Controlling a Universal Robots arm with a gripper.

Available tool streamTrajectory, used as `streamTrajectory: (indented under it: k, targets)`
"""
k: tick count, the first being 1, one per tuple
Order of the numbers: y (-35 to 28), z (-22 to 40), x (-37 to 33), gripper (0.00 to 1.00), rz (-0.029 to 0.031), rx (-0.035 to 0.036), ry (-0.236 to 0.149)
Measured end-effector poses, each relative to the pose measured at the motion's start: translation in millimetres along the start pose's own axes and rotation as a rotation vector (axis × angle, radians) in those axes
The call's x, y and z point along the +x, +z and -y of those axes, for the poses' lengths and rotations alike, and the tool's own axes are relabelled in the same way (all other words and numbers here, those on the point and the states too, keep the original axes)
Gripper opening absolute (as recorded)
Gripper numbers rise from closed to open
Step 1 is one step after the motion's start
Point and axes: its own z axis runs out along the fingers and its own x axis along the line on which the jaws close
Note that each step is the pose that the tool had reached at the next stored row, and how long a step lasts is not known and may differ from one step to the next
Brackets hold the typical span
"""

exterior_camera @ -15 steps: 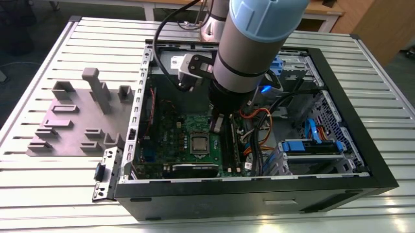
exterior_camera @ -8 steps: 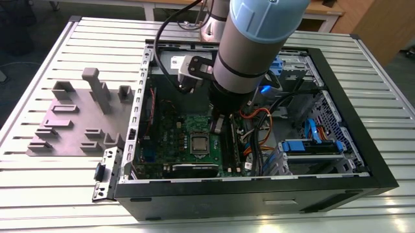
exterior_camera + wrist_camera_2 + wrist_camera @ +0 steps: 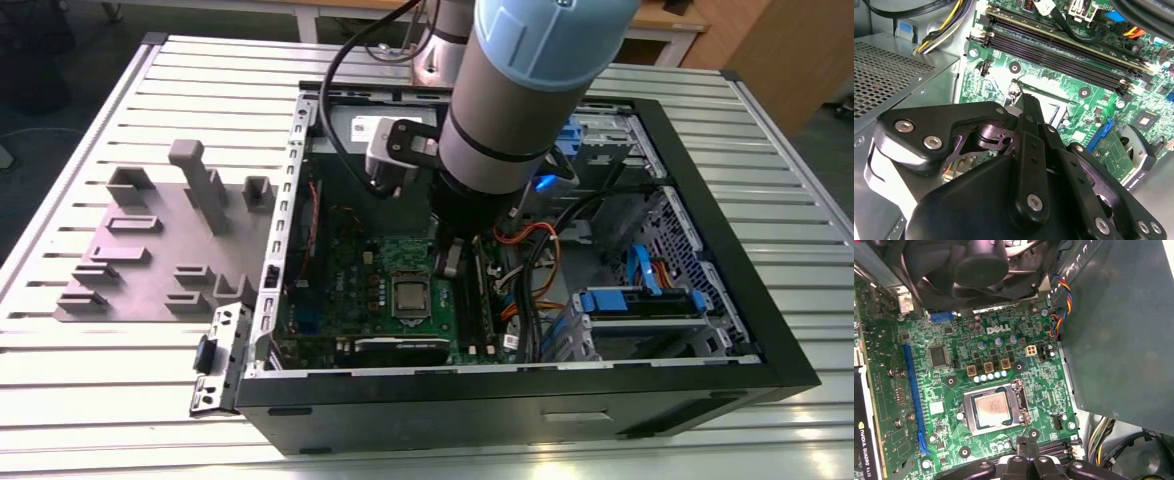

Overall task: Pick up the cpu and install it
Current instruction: 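Install the first cpu locking lever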

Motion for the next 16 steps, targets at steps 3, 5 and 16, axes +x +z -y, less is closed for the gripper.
streamTrajectory:
  k: [3, 5, 16]
  targets:
    - [0.0, 0.2, 0.1, 0.11, -0.0005, -0.0006, -0.004]
    - [0.0, 1.1, 0.0, 0.11, -0.0009, -0.0010, -0.007]
    - [1.8, 4.1, -0.5, 0.11, -0.0096, -0.0117, -0.094]
